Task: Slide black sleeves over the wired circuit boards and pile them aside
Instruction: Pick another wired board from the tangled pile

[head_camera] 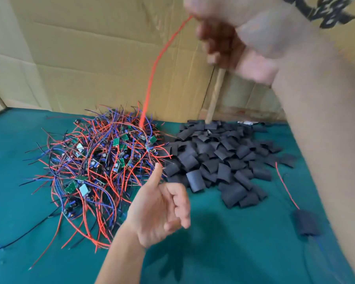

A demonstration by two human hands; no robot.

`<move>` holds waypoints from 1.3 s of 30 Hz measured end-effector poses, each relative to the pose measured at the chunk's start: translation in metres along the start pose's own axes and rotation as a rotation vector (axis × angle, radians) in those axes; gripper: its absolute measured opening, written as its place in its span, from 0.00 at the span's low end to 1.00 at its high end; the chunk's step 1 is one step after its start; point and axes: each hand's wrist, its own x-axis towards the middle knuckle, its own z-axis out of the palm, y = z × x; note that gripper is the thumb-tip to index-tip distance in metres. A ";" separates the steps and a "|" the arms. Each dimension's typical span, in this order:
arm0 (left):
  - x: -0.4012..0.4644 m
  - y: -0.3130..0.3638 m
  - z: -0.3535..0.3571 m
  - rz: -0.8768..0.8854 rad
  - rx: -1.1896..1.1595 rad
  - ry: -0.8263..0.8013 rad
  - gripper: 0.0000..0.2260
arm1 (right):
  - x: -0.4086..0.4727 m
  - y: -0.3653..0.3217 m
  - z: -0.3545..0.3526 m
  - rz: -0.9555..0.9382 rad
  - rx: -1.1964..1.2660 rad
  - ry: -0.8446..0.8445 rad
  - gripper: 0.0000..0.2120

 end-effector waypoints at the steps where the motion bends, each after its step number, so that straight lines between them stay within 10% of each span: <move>1: 0.005 -0.006 0.003 0.061 -0.046 -0.041 0.37 | -0.020 0.006 -0.006 0.067 -0.077 -0.018 0.09; 7: 0.056 -0.048 0.034 -0.008 0.208 -0.159 0.35 | -0.142 0.111 -0.012 0.639 -0.586 -0.209 0.16; 12: 0.071 -0.077 0.027 0.109 0.404 0.005 0.17 | -0.162 0.134 -0.031 0.694 -0.825 -0.390 0.18; 15: 0.070 -0.073 0.024 0.242 0.307 0.108 0.15 | -0.164 0.151 -0.048 0.544 -0.493 0.069 0.09; 18: 0.067 -0.067 0.020 0.347 0.192 0.206 0.13 | -0.169 0.195 -0.047 0.329 -0.807 0.668 0.03; 39: 0.078 -0.065 0.009 0.326 0.363 0.265 0.12 | -0.172 0.244 -0.042 0.263 -0.723 0.960 0.10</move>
